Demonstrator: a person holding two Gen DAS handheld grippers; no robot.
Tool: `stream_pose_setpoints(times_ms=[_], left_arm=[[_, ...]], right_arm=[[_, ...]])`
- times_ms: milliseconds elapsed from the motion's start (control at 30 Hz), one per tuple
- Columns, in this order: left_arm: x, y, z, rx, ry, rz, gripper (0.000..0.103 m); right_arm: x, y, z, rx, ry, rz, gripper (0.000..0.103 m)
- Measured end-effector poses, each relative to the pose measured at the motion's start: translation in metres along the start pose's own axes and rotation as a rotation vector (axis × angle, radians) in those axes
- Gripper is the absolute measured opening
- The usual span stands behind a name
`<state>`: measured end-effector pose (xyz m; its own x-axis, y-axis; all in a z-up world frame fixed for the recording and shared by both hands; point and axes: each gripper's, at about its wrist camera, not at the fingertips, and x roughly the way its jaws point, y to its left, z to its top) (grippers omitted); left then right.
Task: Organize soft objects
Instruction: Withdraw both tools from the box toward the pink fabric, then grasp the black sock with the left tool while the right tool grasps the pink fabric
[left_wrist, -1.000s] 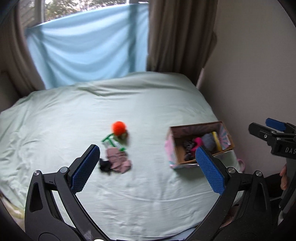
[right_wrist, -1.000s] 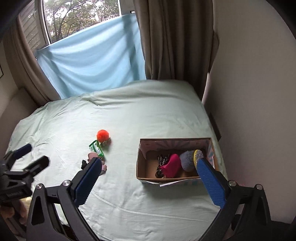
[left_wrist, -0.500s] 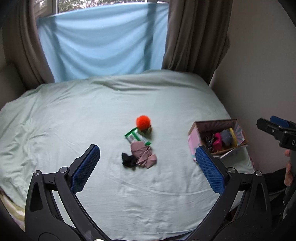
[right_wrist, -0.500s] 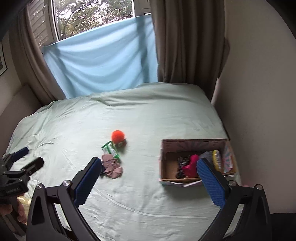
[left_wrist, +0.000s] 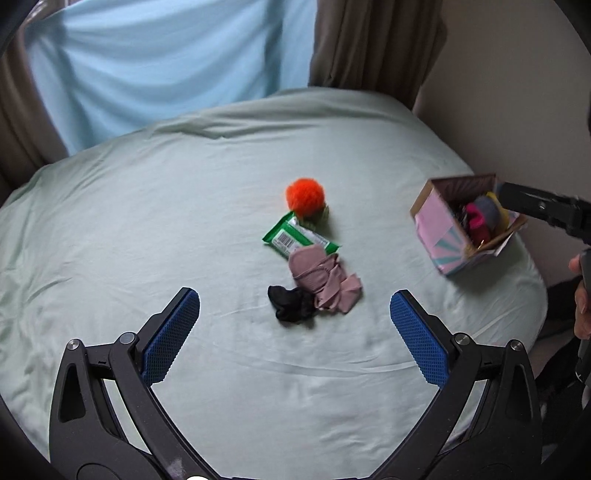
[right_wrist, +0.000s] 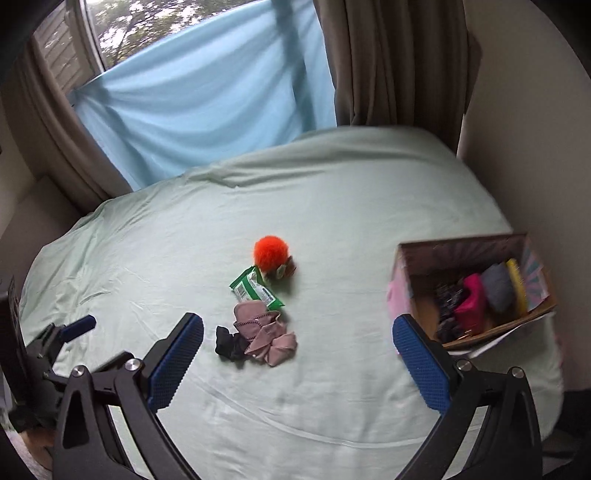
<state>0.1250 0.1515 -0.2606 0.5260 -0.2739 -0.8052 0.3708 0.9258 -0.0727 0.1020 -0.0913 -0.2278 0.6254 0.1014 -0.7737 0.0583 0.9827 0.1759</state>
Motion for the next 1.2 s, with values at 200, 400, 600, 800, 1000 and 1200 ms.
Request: stream_pose_setpoints(times_ms=[200,400,600,800,1000,1200], left_arm=[[0.074,0.009,-0.015,0.087,0.046,-0.052,0.103],[0.145,0.007,-0.029,0.189,0.084,-0.104,0.102],[0.198,0.015,-0.038,0.235,0.127,-0.160,0.096],[0.232,0.011,-0.050,0.300,0.183,-0.183,0.093],[0.242,0.006,-0.052,0.358,0.205,-0.207,0.078],[0.239,-0.004,-0.053,0.434,0.188,-0.235,0.037]], right_arm=[[0.073,0.012,-0.020,0.062,0.017,0.002,0.102],[0.144,0.018,-0.044,0.107,0.050,0.019,0.102],[0.204,0.017,-0.064,0.166,0.101,0.016,0.100],[0.242,0.018,-0.076,0.200,0.150,0.012,0.097],[0.263,0.025,-0.081,0.208,0.184,0.015,0.082],[0.264,0.029,-0.081,0.193,0.192,0.013,0.066]])
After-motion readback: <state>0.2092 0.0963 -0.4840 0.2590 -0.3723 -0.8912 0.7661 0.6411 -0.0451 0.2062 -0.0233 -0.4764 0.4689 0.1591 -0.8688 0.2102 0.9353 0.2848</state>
